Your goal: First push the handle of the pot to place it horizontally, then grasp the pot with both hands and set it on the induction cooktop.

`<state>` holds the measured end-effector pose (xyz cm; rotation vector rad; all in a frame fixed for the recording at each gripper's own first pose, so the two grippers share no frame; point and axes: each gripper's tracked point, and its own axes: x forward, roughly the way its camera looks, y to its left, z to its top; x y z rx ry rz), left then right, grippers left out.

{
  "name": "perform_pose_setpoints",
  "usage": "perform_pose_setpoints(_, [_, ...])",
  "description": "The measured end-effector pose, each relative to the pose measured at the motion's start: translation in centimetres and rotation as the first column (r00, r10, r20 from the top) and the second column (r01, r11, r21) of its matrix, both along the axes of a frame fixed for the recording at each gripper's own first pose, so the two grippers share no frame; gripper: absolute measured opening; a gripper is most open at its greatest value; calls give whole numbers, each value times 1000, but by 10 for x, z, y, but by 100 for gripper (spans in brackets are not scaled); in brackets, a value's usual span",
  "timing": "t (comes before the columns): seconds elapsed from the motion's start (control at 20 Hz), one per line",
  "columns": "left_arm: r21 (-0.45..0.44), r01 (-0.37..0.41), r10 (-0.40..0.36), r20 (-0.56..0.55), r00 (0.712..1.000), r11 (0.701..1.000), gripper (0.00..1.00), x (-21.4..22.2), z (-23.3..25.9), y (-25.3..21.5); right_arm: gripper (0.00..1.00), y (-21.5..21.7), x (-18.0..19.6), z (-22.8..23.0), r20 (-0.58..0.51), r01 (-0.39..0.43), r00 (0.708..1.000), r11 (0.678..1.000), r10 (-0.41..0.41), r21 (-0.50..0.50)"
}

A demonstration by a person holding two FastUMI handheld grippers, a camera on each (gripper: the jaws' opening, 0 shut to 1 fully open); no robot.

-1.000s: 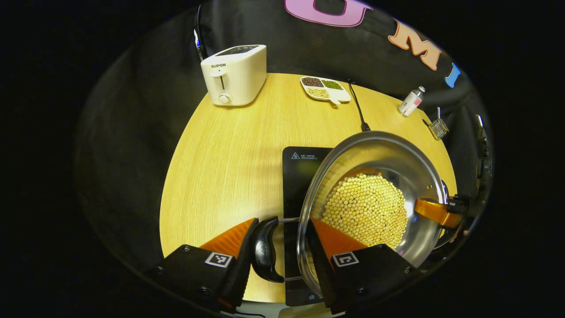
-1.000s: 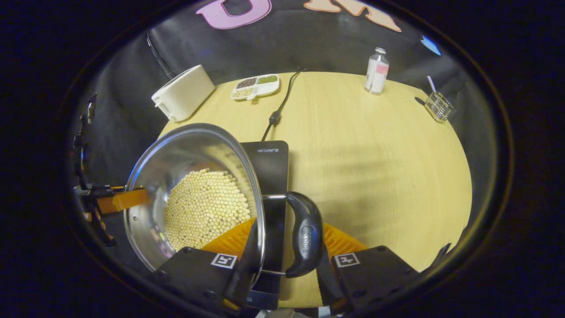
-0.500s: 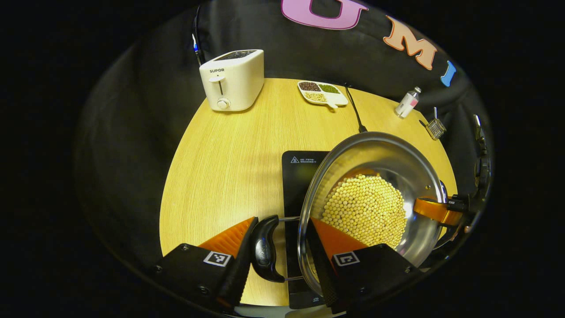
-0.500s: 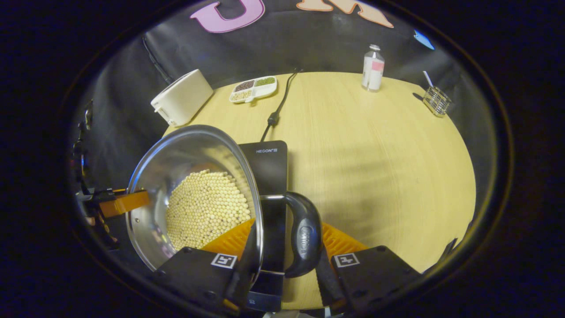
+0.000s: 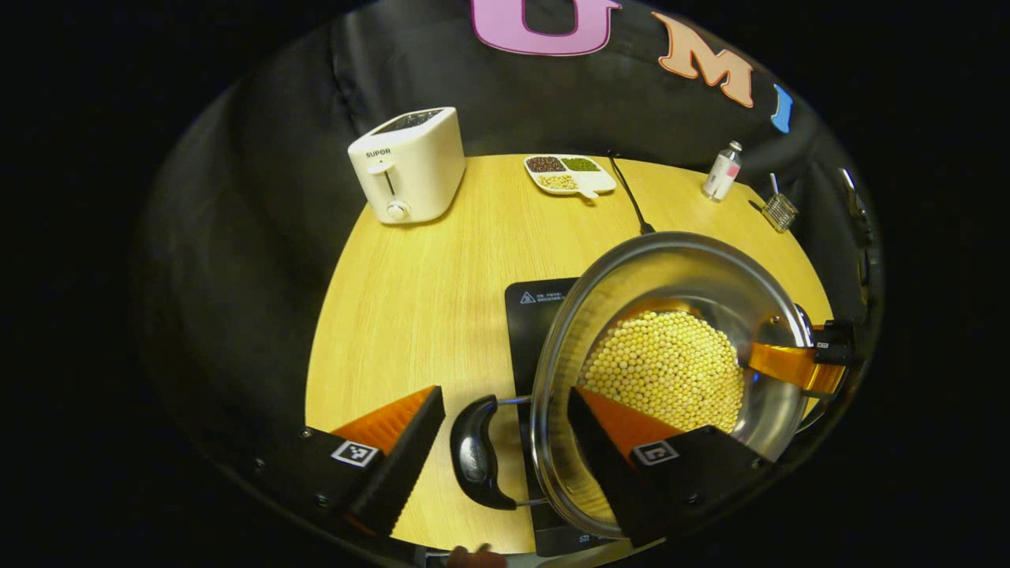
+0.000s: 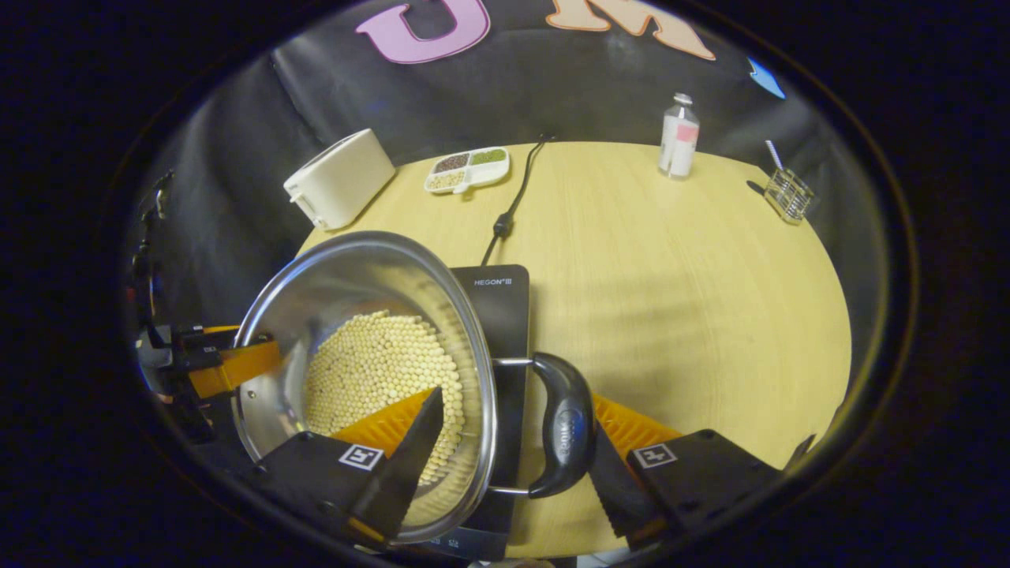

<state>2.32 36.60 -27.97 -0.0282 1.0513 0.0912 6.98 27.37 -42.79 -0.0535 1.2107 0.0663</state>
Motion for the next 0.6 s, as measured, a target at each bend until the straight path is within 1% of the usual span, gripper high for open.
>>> perform_pose_setpoints(0.2, [10,-10,10,10,1000,1000,99,2,1,4,96,-1,2,2,7,-1,1000,1000,1,2])
perform_pose_setpoints(0.25, [10,-14,14,14,1000,1000,99,3,1,3,98,-1,2,3,7,0,1000,1000,0,6])
perform_pose_setpoints(0.3, [5,-12,11,22,1000,1000,99,3,2,1,96,0,1,4,4,2,1000,1000,-2,11])
perform_pose_setpoints(0.35, [1,-10,10,27,1000,1000,99,4,4,-1,96,0,1,5,3,-2,1000,1000,2,16])
perform_pose_setpoints(0.45, [-2,-10,10,60,998,1000,99,6,10,-4,96,-1,2,9,20,-11,1000,1000,10,16])
perform_pose_setpoints(0.5, [0,-8,8,79,997,1000,99,8,14,-5,98,-1,1,12,29,-12,999,1000,12,17])
perform_pose_setpoints(0.55, [14,-6,5,100,995,1000,99,10,19,-5,96,0,2,17,42,-13,999,1000,12,24])
perform_pose_setpoints(0.6, [32,-7,3,121,993,999,99,11,25,-3,96,0,2,21,58,-12,998,1000,10,28])
